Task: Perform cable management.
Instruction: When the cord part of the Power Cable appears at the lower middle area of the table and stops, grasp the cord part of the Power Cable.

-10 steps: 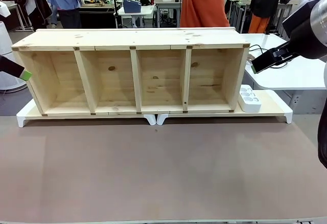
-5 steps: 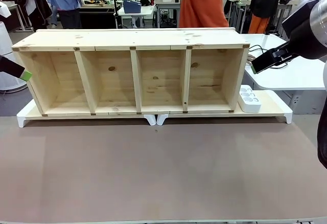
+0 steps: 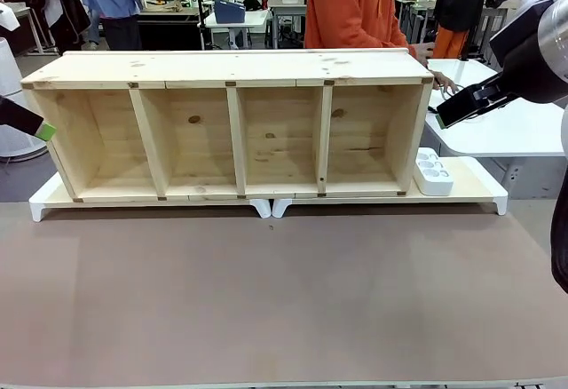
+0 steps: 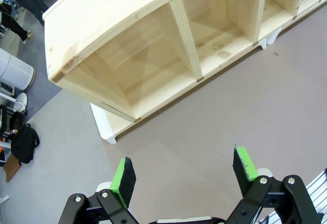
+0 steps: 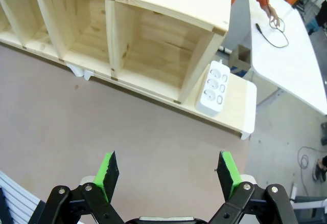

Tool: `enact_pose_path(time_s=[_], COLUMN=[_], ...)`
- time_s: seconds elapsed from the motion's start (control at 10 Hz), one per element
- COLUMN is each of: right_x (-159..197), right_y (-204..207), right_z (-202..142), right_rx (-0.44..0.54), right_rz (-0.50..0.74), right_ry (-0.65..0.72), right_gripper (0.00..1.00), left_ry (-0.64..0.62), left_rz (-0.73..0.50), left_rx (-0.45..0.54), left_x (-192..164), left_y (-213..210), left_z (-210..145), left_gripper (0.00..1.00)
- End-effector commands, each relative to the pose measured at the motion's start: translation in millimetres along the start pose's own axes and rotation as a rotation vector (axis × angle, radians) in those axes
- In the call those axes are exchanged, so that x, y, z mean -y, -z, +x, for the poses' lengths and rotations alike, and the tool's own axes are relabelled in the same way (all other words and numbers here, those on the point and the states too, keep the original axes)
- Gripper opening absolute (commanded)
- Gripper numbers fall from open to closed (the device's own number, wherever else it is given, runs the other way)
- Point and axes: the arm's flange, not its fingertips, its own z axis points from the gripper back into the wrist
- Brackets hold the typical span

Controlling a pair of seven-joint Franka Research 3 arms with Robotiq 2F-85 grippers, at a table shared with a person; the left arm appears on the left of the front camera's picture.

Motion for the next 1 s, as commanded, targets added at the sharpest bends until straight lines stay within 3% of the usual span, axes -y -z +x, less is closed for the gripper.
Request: enact_pose_path(time_s=[0.0, 0.9], right_x=[0.8, 0.8], right_y=[1.1, 1.1], right_z=[-0.1, -0.1], right_rx=[-0.003, -0.003], right_rz=[0.0, 0.0], right_ry=[-0.001, -0.001], right_gripper=[1.0, 1.0], left_ry=[0.0, 0.0], left_rz=[0.0, 0.0], left_rx=[0.0, 0.0], left_x=[-0.3, -0.3], left_y=[0.9, 0.9], left_z=[0.2, 0.2], left_gripper=[1.0, 1.0])
